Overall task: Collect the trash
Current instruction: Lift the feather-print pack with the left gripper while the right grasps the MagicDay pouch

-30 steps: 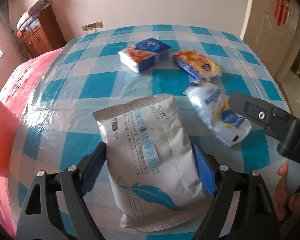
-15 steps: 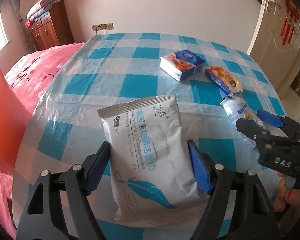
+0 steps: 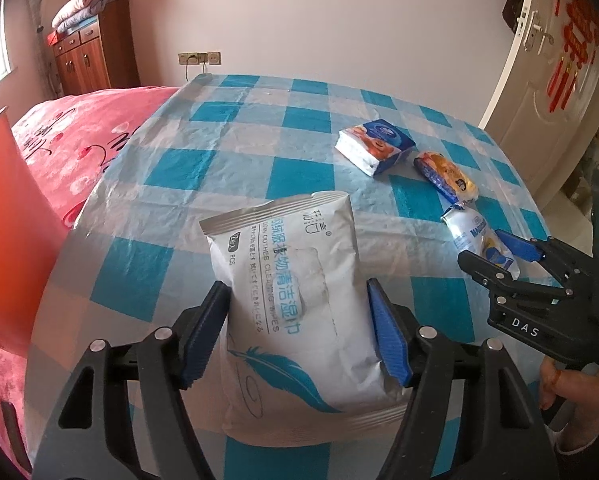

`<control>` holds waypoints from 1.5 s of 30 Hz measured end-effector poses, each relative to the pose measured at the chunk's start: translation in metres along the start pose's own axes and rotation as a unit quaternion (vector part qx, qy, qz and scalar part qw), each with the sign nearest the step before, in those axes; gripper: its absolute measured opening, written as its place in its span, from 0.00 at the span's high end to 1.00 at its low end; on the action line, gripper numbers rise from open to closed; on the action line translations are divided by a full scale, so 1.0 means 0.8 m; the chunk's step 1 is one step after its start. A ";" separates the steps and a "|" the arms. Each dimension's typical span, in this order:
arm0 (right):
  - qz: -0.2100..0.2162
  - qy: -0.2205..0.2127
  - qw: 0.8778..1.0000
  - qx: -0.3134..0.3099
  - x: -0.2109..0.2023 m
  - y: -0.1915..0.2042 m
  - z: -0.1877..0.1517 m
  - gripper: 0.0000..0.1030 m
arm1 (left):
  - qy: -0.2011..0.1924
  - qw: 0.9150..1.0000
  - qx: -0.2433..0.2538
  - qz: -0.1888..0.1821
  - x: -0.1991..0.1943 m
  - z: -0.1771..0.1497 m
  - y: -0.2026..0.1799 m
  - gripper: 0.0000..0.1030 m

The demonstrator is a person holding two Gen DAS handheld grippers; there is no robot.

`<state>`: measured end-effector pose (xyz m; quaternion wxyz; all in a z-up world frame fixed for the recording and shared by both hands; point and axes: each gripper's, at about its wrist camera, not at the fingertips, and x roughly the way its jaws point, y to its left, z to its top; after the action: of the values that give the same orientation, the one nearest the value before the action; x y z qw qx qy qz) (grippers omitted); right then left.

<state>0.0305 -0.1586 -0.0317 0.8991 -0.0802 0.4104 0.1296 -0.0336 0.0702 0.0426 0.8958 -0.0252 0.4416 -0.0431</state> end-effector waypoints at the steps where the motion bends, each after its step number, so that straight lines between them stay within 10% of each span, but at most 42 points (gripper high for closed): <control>1: 0.001 0.000 1.000 0.001 0.000 -0.001 0.000 0.40 | -0.001 1.000 -0.001 -0.002 -0.001 -0.001 0.002 0.33; 18: -0.007 -0.022 1.000 0.018 -0.012 -0.006 -0.001 0.40 | -0.004 0.998 -0.026 -0.052 -0.025 -0.012 0.039 0.43; 28: 0.023 -0.035 0.998 0.049 -0.029 0.005 -0.010 0.40 | 0.027 0.999 -0.025 -0.036 -0.007 -0.026 0.042 0.14; 45: 0.081 -0.030 0.991 0.107 -0.050 0.015 -0.013 0.40 | 0.020 0.999 0.015 0.029 0.008 -0.016 0.022 0.27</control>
<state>-0.0057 -0.1566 -0.0087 0.9010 0.0538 0.3998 0.1594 -0.0389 0.0871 0.0277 0.8882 0.0025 0.4589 -0.0240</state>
